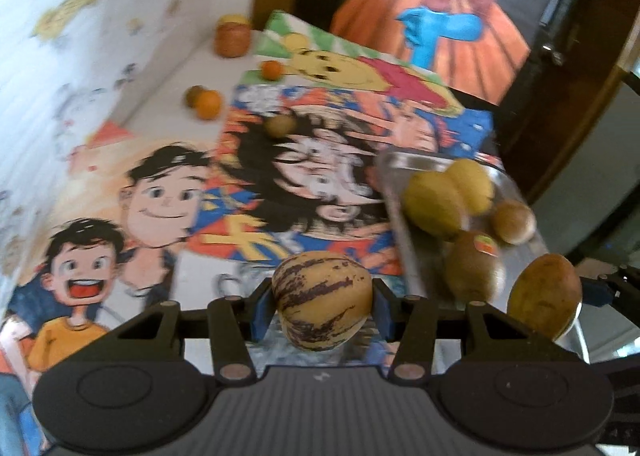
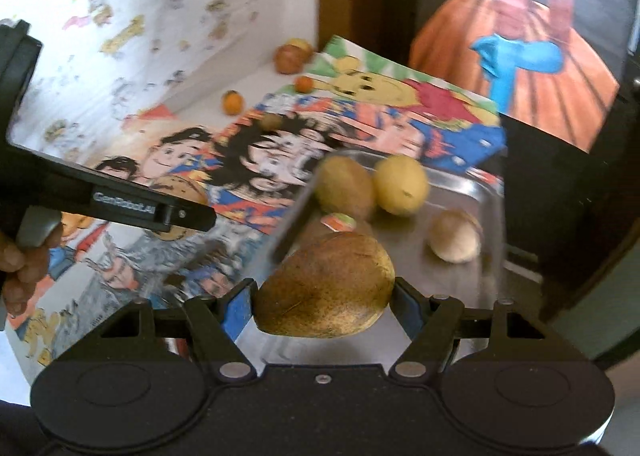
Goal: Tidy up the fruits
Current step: 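Carry the striped fruit and oval fruit in both grippers over the tray, then lower both fruits onto the tray and open both grippers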
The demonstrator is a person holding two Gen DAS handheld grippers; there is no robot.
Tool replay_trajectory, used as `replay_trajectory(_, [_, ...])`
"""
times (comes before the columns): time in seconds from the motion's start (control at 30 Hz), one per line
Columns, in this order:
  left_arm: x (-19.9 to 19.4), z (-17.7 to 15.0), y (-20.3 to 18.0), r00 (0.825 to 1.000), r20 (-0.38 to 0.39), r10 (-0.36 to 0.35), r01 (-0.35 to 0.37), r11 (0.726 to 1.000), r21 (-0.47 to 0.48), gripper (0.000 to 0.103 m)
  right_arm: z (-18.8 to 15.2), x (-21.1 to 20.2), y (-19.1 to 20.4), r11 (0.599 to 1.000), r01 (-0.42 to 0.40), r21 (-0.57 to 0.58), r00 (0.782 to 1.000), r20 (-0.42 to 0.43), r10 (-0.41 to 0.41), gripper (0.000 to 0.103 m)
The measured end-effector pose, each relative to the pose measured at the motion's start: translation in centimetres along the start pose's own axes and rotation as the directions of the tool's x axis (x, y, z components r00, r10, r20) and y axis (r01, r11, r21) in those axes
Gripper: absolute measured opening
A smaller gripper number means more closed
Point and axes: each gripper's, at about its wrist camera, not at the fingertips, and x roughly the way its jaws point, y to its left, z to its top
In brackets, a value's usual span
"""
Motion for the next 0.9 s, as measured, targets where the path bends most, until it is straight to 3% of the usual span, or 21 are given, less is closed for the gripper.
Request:
replay_trajectory(0.2, [0.5,-0.3,-2.8,0.996,-0.001,-0.093,0.093,0.992,0.085,0.054,-0.7,0.1,-2.5,0.999,0.05,0.022,0.998,-0.029,-0.049,0.074])
replay_trajectory(0.37, [1.2,-0.6,-4.8,0.988,-0.021,-0.152,0.153,0.975,0.158,0.054,-0.5,1.4,-4.4,0.998,0.061,-0.026,0.997,-0.056,-0.062,0.074])
replay_trajectory(0.9, [3.4,-1.6,-8.6,0.967,-0.07,-0.244,0.253,0.891,0.377,0.054,1.1,6.0,-8.0,0.982,-0.031,-0.186,0.994,-0.109,0.011,0.074])
